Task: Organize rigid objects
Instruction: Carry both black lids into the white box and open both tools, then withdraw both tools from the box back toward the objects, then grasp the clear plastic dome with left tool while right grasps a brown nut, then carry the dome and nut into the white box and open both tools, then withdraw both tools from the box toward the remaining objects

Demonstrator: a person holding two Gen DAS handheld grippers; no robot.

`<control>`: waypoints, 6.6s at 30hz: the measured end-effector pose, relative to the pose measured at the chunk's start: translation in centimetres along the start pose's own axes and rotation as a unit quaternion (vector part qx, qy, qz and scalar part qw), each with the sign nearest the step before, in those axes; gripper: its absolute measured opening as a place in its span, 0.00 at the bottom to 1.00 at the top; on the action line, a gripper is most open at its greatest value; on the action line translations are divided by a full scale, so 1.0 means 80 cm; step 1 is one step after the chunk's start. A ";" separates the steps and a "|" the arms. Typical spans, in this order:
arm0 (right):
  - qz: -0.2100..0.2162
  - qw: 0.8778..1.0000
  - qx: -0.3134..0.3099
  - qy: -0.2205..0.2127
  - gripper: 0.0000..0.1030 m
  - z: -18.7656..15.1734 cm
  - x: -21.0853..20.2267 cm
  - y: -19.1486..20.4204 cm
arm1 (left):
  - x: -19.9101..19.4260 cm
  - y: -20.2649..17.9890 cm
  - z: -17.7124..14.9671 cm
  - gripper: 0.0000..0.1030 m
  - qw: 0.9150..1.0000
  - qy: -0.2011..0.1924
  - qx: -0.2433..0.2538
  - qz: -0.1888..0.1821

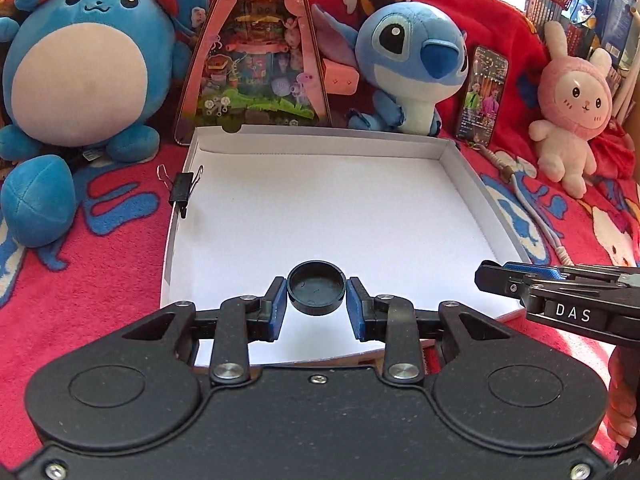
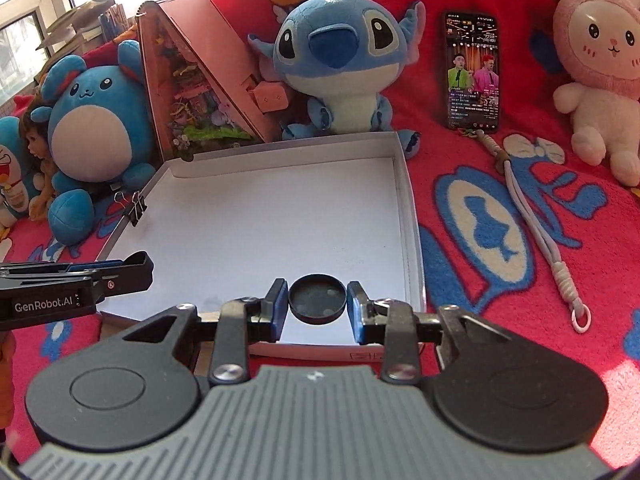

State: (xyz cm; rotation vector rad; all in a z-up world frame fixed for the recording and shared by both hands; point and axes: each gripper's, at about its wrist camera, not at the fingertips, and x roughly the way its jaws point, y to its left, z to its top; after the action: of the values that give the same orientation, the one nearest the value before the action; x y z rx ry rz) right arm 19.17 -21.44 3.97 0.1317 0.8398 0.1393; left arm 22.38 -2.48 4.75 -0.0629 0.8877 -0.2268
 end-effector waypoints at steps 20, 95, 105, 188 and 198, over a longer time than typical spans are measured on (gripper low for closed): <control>-0.020 0.999 -0.031 0.037 0.36 -0.010 0.040 0.016 | 0.028 -0.004 -0.022 0.30 1.000 0.010 0.012 0.024; -0.023 0.987 -0.128 -0.096 0.40 -0.207 -0.096 0.018 | -0.130 0.005 -0.249 0.24 0.992 -0.101 0.049 0.063; -0.022 0.988 -0.111 -0.109 0.22 -0.207 -0.100 0.016 | -0.133 0.005 -0.246 0.13 0.992 -0.109 0.040 0.059; -0.002 1.000 -0.021 -0.017 0.47 0.000 0.034 -0.004 | 0.018 0.015 -0.004 0.46 0.998 -0.041 -0.048 -0.003; 0.011 0.997 -0.033 -0.076 0.75 -0.024 -0.027 -0.006 | -0.049 0.017 -0.035 0.58 0.996 -0.068 -0.042 -0.037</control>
State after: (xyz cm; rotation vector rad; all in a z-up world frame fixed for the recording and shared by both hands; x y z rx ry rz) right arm 16.35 -22.19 4.19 0.0886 0.6820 0.1746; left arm 18.01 -0.19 5.76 -0.1881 0.7595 -0.2502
